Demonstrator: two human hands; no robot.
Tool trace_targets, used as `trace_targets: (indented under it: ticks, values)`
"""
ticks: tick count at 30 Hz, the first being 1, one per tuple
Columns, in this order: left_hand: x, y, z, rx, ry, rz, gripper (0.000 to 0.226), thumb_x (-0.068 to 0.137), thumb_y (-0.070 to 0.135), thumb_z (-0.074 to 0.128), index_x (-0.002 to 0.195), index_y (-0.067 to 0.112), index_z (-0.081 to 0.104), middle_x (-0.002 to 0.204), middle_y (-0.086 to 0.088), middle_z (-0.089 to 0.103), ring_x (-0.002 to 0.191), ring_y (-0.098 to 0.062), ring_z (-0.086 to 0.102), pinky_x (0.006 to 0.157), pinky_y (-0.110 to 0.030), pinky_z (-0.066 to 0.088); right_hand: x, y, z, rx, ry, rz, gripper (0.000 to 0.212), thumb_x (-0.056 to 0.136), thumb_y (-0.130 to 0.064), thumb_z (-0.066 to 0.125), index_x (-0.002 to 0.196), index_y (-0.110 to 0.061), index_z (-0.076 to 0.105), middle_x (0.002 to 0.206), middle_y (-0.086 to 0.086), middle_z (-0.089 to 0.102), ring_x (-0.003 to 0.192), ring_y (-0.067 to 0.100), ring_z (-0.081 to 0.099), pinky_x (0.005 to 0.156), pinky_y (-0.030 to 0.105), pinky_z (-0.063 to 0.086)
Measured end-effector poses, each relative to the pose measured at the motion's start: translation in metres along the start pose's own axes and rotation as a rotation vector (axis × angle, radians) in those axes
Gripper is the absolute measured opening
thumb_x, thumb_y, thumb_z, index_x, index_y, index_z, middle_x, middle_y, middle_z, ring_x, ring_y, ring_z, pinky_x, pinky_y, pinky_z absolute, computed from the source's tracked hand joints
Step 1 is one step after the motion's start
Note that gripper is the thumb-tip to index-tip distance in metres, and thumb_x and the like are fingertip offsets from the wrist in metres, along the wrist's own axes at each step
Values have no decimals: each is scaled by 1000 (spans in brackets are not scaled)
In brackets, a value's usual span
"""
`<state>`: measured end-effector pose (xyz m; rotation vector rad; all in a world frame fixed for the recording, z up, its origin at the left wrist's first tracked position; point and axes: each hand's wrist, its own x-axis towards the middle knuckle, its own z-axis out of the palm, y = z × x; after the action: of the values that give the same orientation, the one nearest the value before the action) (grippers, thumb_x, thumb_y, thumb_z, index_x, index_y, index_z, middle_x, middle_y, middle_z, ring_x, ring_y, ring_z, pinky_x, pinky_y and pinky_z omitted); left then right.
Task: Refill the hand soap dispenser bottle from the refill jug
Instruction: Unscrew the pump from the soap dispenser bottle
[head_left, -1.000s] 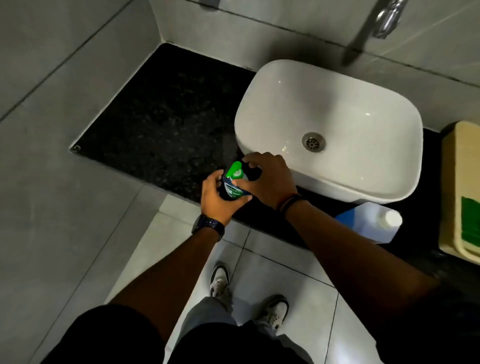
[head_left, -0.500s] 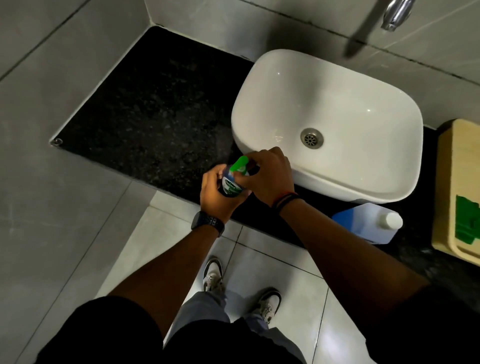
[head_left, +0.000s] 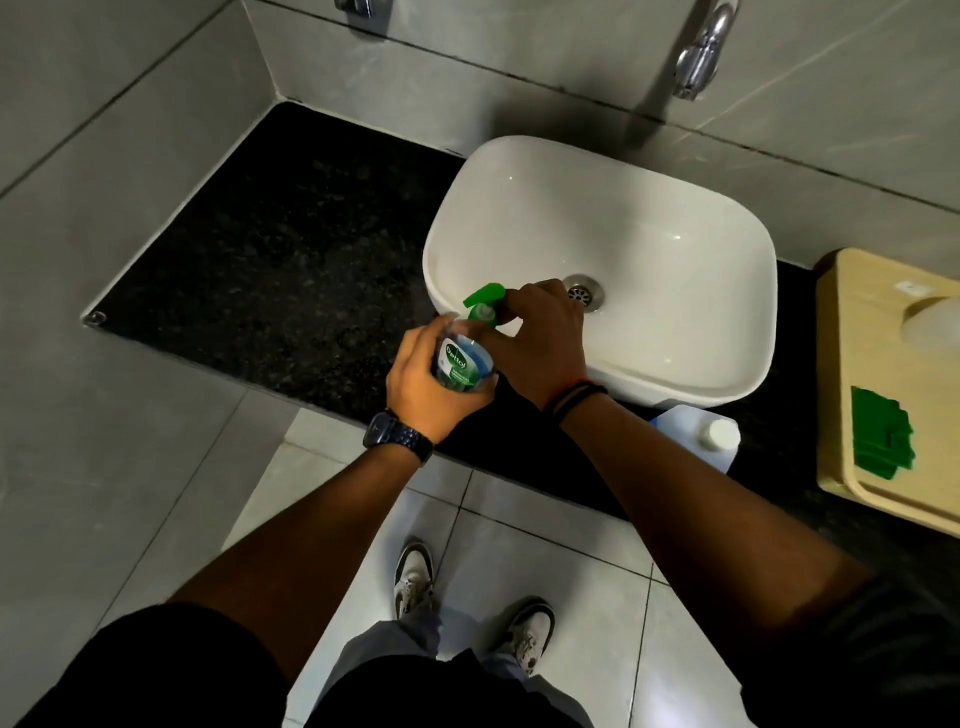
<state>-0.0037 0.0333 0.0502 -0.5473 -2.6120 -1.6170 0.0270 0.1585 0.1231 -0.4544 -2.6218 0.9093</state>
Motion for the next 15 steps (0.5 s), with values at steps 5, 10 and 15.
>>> trace_targets:
  ticks: [5,10,15]
  values:
    - [0,6,-1,36,-14,42,75,52,26,85,121,12,58,113,-11,59,100,-24,62,80,-39,55,0,4,-10,17,-11,-39,20,77,-32,70,77,-12,69,75,4,65,94,25,52,82,37,29]
    - [2,8,-4,6,-16,39,79,52,26,86,123,13,55,114,-10,59,101,-22,61,81,-35,55,0,0,-17,83,-73,-101,18,78,-27,69,91,-15,69,90,4,68,101,25,51,87,46,36]
    - [6,13,-5,-38,18,39,79,53,27,87,123,12,56,116,-10,57,102,-21,61,82,-35,56,2,-4,-17,179,-35,9,37,67,-43,77,96,-23,65,95,-9,58,95,12,46,81,25,33]
